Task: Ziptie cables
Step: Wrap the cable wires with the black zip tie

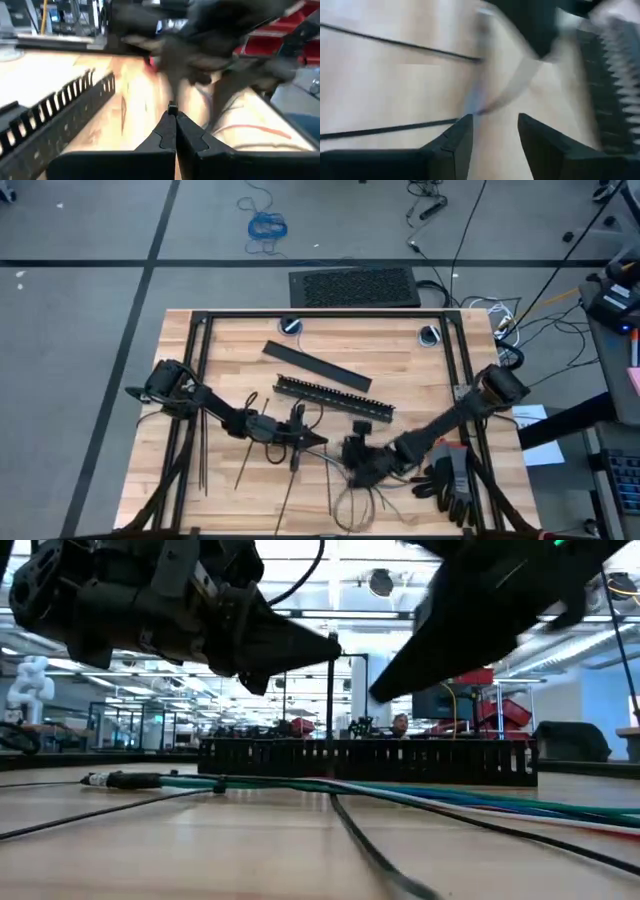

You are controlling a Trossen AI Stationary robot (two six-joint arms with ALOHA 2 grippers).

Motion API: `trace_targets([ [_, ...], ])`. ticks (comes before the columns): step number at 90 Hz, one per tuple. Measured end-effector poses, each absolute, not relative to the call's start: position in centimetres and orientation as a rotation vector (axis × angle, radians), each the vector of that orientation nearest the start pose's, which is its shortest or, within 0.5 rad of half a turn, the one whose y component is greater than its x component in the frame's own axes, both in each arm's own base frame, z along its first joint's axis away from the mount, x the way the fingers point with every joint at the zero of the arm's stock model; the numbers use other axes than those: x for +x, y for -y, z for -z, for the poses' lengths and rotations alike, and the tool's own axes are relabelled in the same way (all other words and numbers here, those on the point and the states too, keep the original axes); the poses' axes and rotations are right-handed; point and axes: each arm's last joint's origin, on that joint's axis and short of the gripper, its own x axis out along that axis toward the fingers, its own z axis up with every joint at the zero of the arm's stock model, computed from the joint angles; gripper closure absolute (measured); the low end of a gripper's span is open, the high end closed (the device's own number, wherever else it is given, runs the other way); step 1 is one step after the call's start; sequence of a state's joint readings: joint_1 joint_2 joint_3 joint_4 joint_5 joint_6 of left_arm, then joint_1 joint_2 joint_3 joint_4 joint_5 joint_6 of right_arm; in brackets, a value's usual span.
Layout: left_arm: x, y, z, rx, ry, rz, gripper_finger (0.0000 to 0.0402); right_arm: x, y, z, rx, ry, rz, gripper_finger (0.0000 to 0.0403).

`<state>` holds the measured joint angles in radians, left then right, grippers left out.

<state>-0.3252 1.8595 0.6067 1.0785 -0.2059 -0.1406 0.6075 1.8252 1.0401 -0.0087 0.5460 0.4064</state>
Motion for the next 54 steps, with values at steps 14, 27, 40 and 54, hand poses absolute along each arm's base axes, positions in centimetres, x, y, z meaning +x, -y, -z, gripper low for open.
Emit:
trace_targets([
  [14,30.8,9.6,-12.5,-0.179,-0.168,-0.034,0.0401,29.6,-22.4,-15.1,-0.001,-0.688,-0.032,0.0272],
  [27,31.0,10.6,-11.8,-0.223,-0.170,-0.106,0.0401,28.5,-24.5,-13.9,0.013,-0.686,-0.070,0.0277],
  [40,32.2,12.4,-10.4,-0.274,-0.180,-0.142,0.0401,27.8,-25.9,-13.4,0.046,-0.662,-0.100,0.0277],
  [54,33.7,14.1,-9.9,-0.274,-0.141,-0.223,0.0401,27.6,-26.7,-13.8,0.048,-0.628,-0.155,0.0277],
])
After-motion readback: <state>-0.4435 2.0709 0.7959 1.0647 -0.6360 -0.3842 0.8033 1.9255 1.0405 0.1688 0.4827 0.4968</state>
